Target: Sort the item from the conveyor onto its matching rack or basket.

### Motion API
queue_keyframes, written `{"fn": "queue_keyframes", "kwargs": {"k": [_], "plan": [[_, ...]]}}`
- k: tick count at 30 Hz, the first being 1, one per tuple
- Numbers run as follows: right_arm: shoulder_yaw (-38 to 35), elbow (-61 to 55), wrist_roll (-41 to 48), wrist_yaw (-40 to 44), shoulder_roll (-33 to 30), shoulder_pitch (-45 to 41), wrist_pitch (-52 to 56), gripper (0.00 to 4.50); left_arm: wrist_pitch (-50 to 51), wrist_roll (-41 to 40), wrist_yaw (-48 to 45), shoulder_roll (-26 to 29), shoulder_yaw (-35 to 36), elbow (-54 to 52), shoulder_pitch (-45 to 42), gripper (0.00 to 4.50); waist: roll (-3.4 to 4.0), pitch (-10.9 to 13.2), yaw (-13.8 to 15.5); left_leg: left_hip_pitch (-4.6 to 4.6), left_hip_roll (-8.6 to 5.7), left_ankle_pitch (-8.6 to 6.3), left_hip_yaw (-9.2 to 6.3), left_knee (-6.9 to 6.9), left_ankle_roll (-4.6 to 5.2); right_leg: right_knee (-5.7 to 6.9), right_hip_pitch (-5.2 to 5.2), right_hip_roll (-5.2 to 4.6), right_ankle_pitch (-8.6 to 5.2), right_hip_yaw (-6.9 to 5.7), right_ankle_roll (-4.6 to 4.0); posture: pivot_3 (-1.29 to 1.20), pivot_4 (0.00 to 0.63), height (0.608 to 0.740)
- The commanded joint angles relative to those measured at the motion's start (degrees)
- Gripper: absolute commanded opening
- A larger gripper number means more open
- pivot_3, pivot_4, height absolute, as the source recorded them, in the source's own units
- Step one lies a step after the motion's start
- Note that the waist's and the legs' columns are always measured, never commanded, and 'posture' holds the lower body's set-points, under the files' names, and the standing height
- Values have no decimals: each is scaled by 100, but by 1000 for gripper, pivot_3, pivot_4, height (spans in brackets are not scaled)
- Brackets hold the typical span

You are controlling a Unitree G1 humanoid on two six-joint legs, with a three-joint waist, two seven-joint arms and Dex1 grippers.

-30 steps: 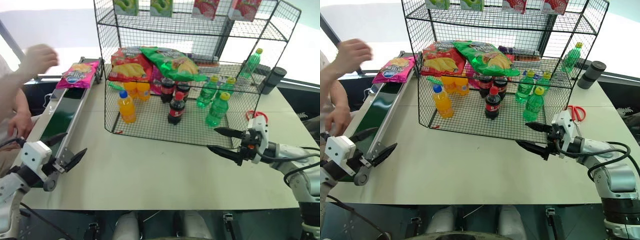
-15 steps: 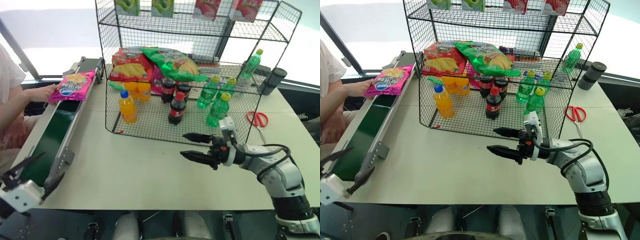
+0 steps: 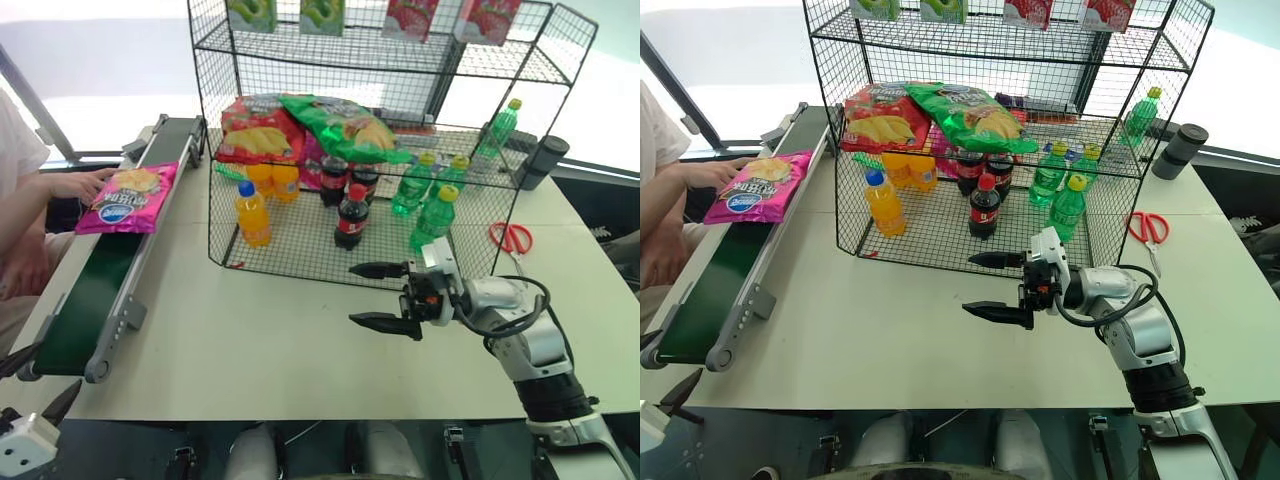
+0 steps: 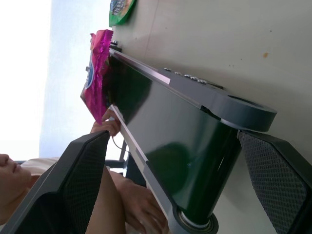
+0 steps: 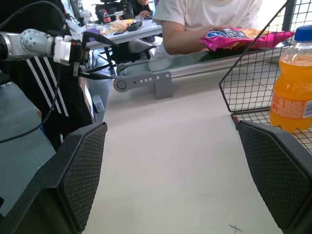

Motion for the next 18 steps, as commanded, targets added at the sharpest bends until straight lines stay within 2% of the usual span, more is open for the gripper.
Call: {"fn": "queue_keyframes", "kwargs": {"k": [1,4,7,18], "plan": [[-37,-115,83,52,46,-60,-59,4421,74,196,454,197,173,72,46,4500,0,0,-2,0,0,0,0,0,0,0,0,-1,0,0,0,0,150,726],[-13,-189,63,69,56,-9,-113,4421,175,488,845,342,227,148,24,4500,0,0,-6,0,1,0,0,0,0,0,0,-3,0,-4,0,0,150,726],[-10,-184,39,51,65,21,-124,4421,414,402,1062,501,113,359,-73,4500,0,0,-8,1,1,0,0,-1,0,1,-1,-4,0,-6,0,0,150,726],[-2,-342,-39,-121,29,190,-153,4421,989,399,1320,925,-874,662,-965,4500,0,0,3,1,2,0,2,-1,-1,5,0,-11,8,-27,12,0,150,726]]}}
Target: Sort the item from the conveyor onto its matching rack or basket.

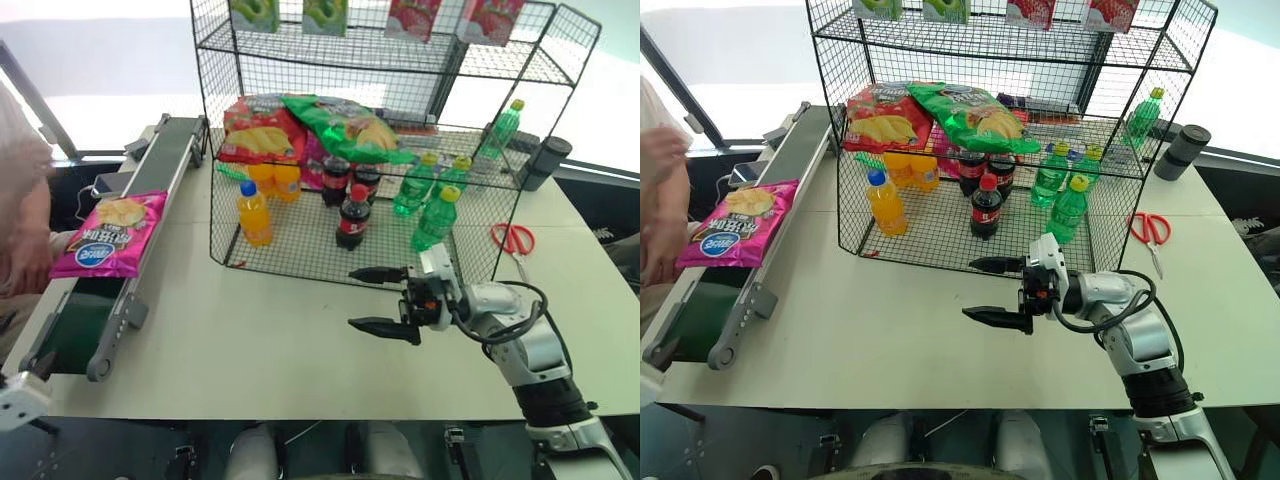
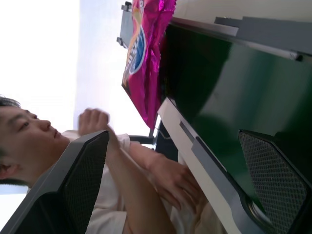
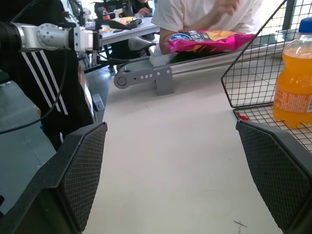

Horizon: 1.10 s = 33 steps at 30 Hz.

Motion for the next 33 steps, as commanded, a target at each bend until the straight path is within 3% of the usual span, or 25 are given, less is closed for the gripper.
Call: {"fn": "queue_keyframes", "kwargs": {"k": [1,19,22,29,33], "plan": [[-71,-304,24,-70,-16,47,-69,4421,31,-91,134,201,-217,89,-140,4500,0,0,-15,0,0,0,0,0,0,0,0,0,1,-2,2,0,150,726],[-166,-640,48,-369,-183,344,-29,4421,311,-251,283,470,-1073,255,-807,4500,2,1,16,3,-2,0,7,-2,0,9,5,-52,7,-125,6,0,150,726],[-169,-641,37,-395,-211,359,-42,4500,354,-510,158,483,-1120,234,-841,3674,1,1,13,2,-2,0,7,-2,-1,9,5,-52,7,-127,6,0,150,726],[-170,-648,19,-445,-226,379,-54,4500,426,-697,97,483,-1138,130,-818,97,0,0,5,3,-2,1,7,-2,-1,11,5,-49,8,-128,7,0,150,726],[-181,-638,13,-470,-217,399,-59,4500,498,-1005,-11,470,-1081,43,-897,39,-1,0,10,3,-2,1,7,-1,-1,11,6,-49,8,-128,7,0,150,726]]}}
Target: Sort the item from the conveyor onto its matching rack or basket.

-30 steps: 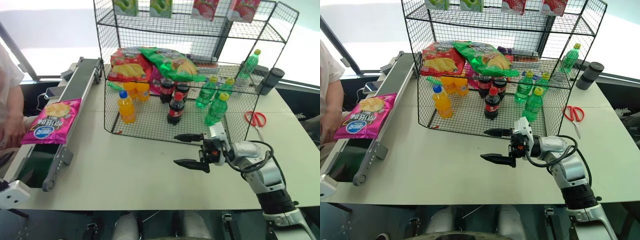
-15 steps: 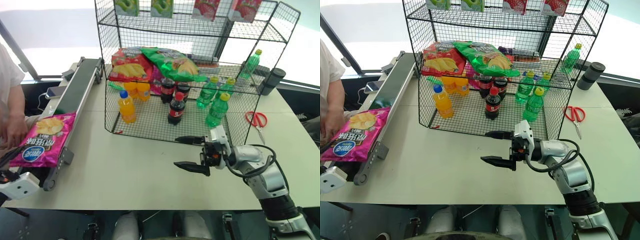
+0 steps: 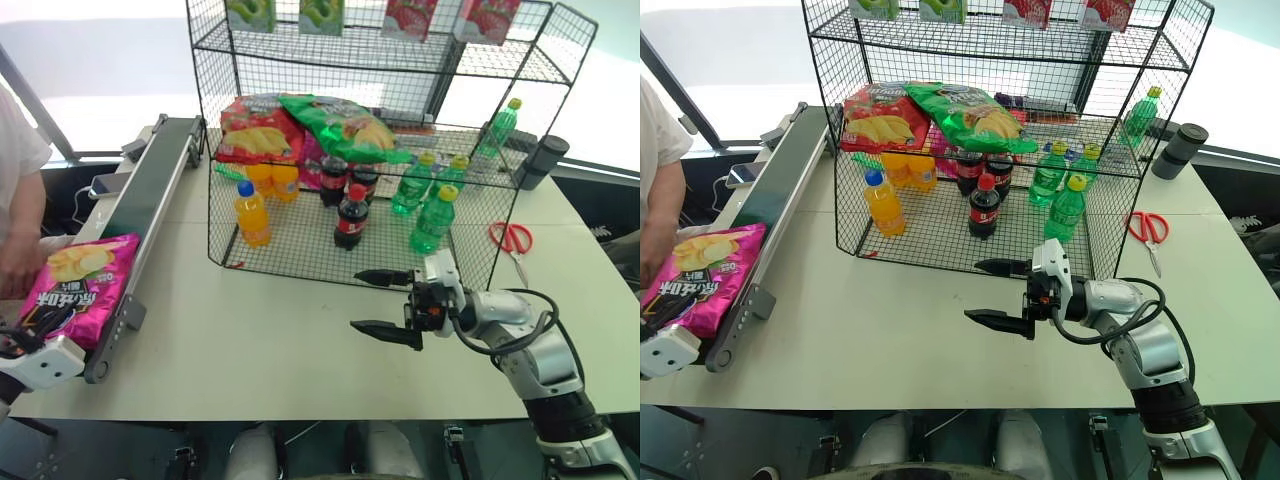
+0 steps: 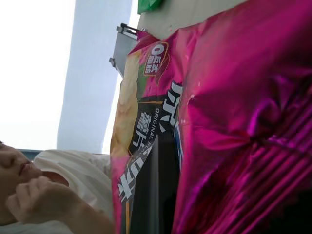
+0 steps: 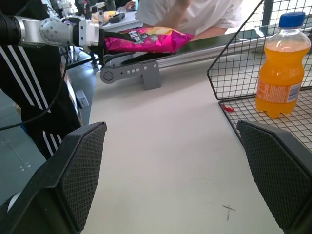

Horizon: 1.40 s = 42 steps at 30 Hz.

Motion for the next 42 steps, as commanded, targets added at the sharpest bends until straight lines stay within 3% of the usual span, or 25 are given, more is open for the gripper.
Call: {"fn": "queue_keyframes", "kwargs": {"k": [1,3,9,14,19,23,27,32,42], "plan": [[-98,-195,11,-26,-41,10,-73,4500,106,-549,-119,66,167,-209,-130,39,-1,0,3,0,0,0,0,0,0,0,0,0,0,0,0,0,150,726],[-102,-189,6,-23,-46,21,-85,4500,175,-916,-277,45,218,-286,-218,39,-1,-1,13,0,0,0,0,0,0,0,1,0,0,-1,0,0,150,726],[-245,-18,14,-19,-112,-35,-101,4500,1495,-4219,-2248,-30,230,-1934,-282,39,0,0,9,0,0,2,-2,4,-4,1,6,-2,0,-2,0,0,150,726],[-352,133,30,76,-245,-60,-164,4500,3957,-6916,-3790,200,711,-3729,263,39,3,2,-34,1,0,7,-2,6,-13,1,30,4,0,0,1,0,150,726],[-548,160,267,197,-448,-27,115,4500,6943,-9702,-4289,570,1664,-4428,536,39,9,11,-8,2,8,16,-14,6,-27,6,31,32,-1,0,-1,0,150,726],[-635,-213,1022,139,-698,10,1325,4500,8512,-10996,-4636,528,1653,-4969,810,39,18,16,-5,3,7,15,-16,6,-25,-1,36,32,-2,2,-2,0,150,726],[-776,-602,1832,-179,-751,-26,2369,4500,9420,-12017,-4510,255,815,-5339,598,39,18,15,13,2,6,15,-23,5,-26,-2,37,36,-3,3,-5,0,150,726],[-917,-1018,2987,-397,-1049,153,3738,4500,9944,-12389,-4312,-297,-482,-5099,-746,39,19,14,65,1,2,16,-38,7,-26,-10,45,40,-5,6,-35,0,150,726],[-1102,-1167,4105,-1084,-832,-134,4501,4500,10659,-11866,-4408,-1098,-1493,-4188,-2250,39,11,9,26,0,-8,16,-42,9,-26,-12,43,60,8,13,-24,0,150,726]]}}
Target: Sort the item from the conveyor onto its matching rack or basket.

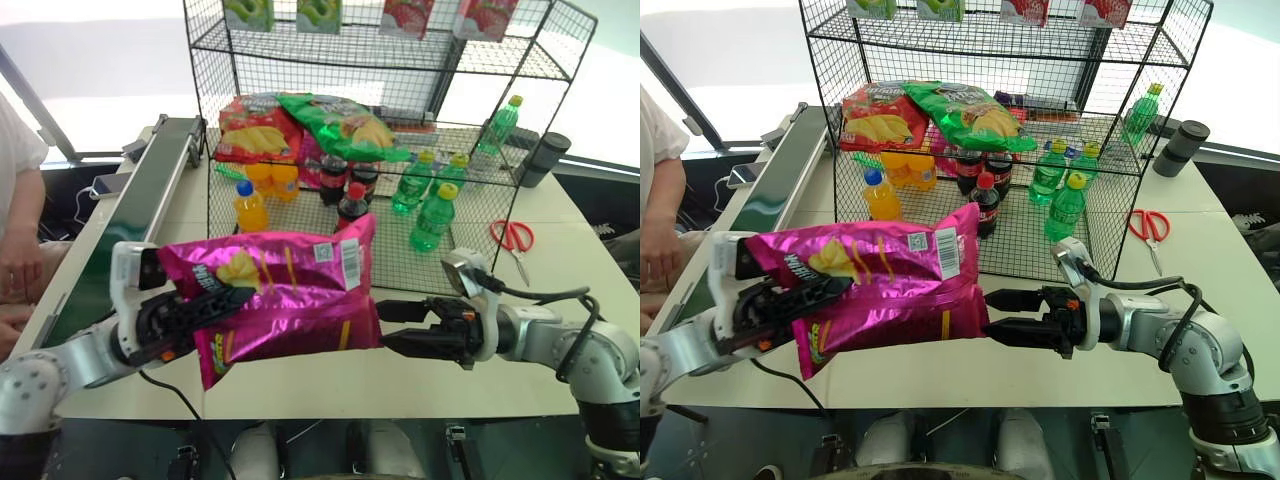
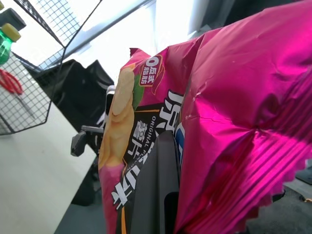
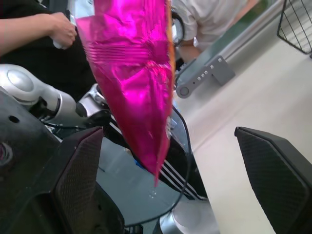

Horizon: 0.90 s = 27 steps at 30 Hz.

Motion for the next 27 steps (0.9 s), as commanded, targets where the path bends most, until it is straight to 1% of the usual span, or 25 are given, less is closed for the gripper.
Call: {"fn": "queue_keyframes", "kwargs": {"k": [1,3,6,7,10,13,15,18,20,26,27], "plan": [[-92,-263,399,-31,-56,-83,191,4500,64,393,-131,-257,-151,118,-240,39,1,1,13,-1,0,0,0,0,0,0,-1,0,0,0,0,0,150,726],[35,-444,276,-23,-87,-1,165,4500,82,510,-106,-436,-197,165,-356,39,0,0,26,-4,0,0,-1,0,0,-3,-1,0,0,0,0,0,150,726],[142,-455,486,-248,-5,-42,366,4500,100,625,-54,-701,-246,172,-483,39,-2,-1,23,-6,-1,0,-2,1,0,-7,1,-1,0,0,1,0,150,726],[259,-502,325,-191,-32,-30,326,4500,81,732,-47,-786,-277,164,-512,39,-3,-1,21,-7,-1,0,-1,1,0,-7,2,-1,0,1,1,0,150,726],[365,-307,319,-304,68,-154,408,4500,137,870,-59,-907,-282,145,-520,39,-3,-1,10,-5,-1,0,-3,2,0,-5,2,-1,0,1,0,0,150,726],[406,-205,230,-285,72,-237,371,3652,194,963,-104,-939,-239,94,-473,0,-1,0,9,-5,-1,1,-3,2,0,-4,0,0,0,2,1,0,150,726],[358,-88,300,-314,100,-316,406,2677,196,1040,-150,-941,-210,46,-423,0,-2,-1,13,-5,0,1,-4,2,0,-4,0,0,0,2,1,0,150,726],[347,-58,344,-299,102,-375,458,1089,183,1154,-232,-941,-192,-7,-368,0,-3,-1,14,-6,-1,1,-3,2,0,-6,0,-1,0,2,0,0,150,726],[392,-116,256,-236,81,-349,417,184,127,1278,-268,-961,-187,-42,-338,0,-2,-1,17,-7,2,0,-4,2,0,-6,-1,-1,0,2,0,0,150,726],[410,-223,134,-210,88,-230,329,149,-31,1713,-40,-1003,-96,230,-385,0,-2,-1,18,-7,3,0,-4,2,0,-7,-1,-2,0,2,0,0,150,726],[414,-245,103,-203,77,-206,313,149,-41,1738,-25,-1014,-68,270,-402,268,-2,-1,19,-7,5,0,-4,2,0,-6,-1,-2,0,2,0,0,150,726]]}}
